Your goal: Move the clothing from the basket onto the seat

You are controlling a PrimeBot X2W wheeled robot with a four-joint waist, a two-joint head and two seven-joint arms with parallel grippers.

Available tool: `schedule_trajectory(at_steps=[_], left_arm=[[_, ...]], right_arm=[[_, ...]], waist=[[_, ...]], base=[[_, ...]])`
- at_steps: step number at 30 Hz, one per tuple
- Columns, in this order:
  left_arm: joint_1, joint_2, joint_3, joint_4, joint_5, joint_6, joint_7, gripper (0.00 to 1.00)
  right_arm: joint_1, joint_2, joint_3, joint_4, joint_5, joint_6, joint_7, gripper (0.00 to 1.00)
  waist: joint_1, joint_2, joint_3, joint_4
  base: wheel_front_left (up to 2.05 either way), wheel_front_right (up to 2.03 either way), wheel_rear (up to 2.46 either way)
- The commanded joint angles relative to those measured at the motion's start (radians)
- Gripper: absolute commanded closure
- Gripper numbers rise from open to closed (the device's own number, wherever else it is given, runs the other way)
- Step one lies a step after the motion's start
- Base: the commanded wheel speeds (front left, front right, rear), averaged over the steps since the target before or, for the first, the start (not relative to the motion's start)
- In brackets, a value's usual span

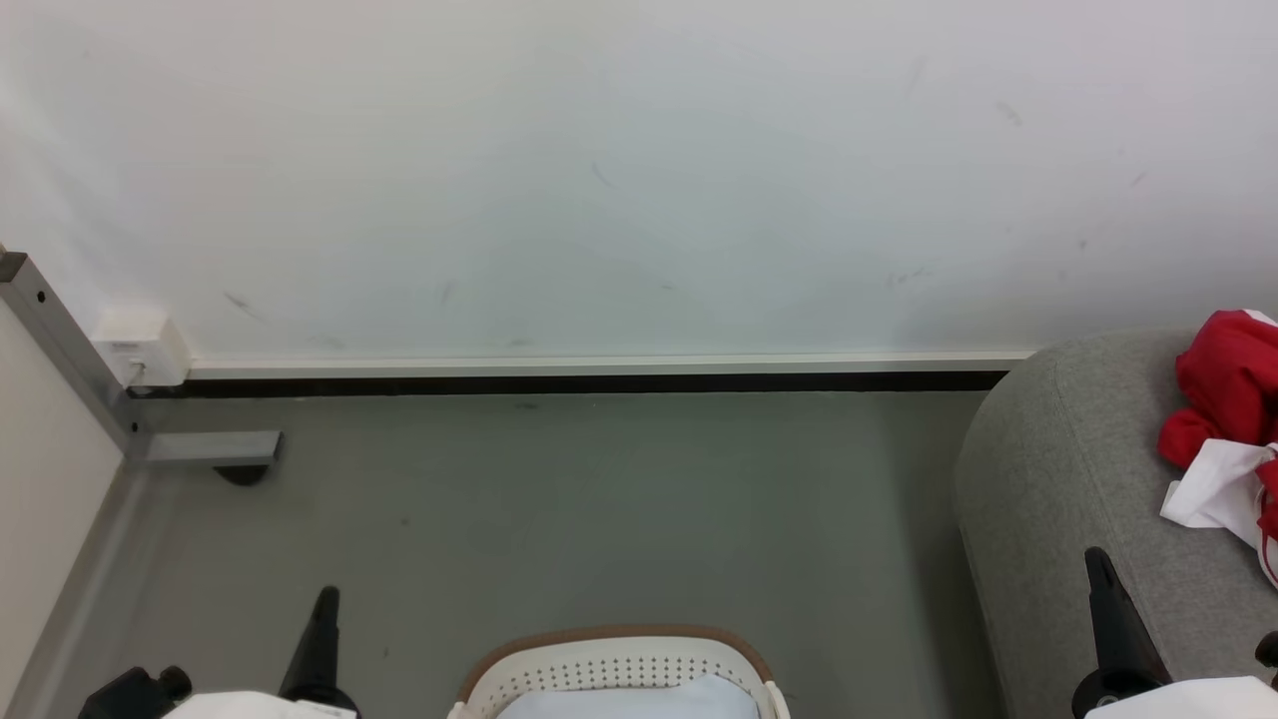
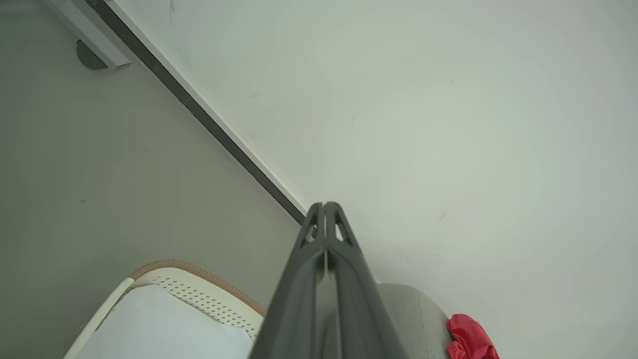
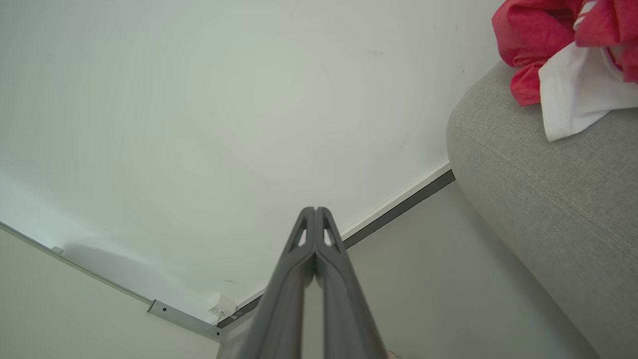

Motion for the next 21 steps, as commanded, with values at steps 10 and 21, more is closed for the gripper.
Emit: schedule_trajectory(at_steps=[10,21], left_arm=[[-0.035,-0.014,0.038,0.004,-0.103,-0.029,0.034,1.00],[-0.047,-0.033,0.067,0.014,-0.192,-0.052,0.066,1.00]], right_arm=[[-0.033,0.002,-0.025,0.003,0.129,-0.001,0.025,1.00],[-0.041,0.005,-0.045,0.013,0.241,-0.001,0.048,1.00]], waist=[[0.0000,0.0000,0.003,0.002],[0.0000,0.0000,0.006,0.004]], base=[[0.00,0.00,0.00],[0.00,0.00,0.00]])
